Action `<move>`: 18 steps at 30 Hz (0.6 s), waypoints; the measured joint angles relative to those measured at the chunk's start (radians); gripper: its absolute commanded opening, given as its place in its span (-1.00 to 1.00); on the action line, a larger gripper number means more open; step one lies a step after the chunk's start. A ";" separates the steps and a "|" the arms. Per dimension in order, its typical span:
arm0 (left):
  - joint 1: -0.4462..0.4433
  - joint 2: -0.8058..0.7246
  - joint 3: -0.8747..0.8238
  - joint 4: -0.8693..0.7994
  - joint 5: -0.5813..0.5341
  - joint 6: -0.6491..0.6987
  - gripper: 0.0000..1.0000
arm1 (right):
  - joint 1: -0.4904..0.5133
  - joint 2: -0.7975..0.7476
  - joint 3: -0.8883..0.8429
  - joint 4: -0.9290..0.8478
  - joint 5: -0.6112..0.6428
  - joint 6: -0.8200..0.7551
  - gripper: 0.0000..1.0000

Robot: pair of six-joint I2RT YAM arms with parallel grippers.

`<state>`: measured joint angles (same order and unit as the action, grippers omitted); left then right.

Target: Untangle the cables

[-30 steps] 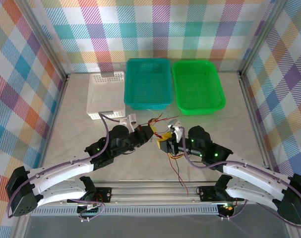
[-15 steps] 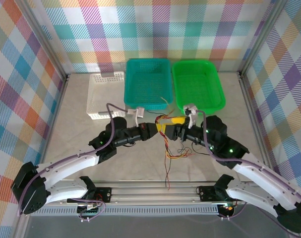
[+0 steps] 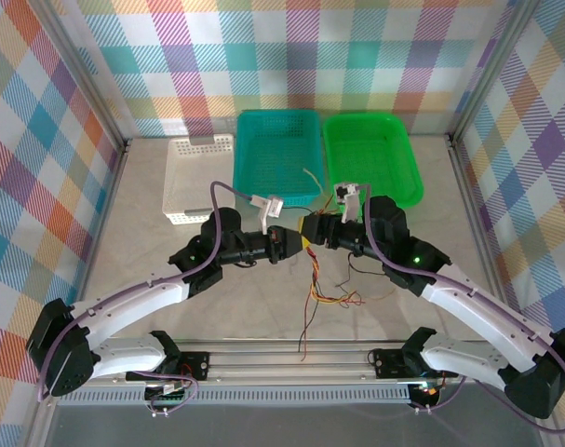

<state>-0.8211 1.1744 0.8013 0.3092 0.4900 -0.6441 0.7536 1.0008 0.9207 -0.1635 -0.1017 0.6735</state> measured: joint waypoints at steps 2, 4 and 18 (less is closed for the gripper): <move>0.000 0.005 0.000 -0.003 0.000 0.008 -1.00 | -0.002 0.005 0.001 -0.004 0.007 0.014 -0.32; 0.000 0.012 0.000 -0.003 0.000 0.013 -1.00 | -0.001 0.005 0.001 -0.006 0.011 0.026 -0.54; 0.002 0.025 0.015 -0.035 -0.011 0.061 -0.75 | 0.002 -0.009 -0.009 0.003 0.028 0.071 -1.00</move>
<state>-0.8196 1.1992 0.8162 0.2741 0.4786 -0.5835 0.7555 0.9920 0.9119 -0.1600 -0.0738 0.7448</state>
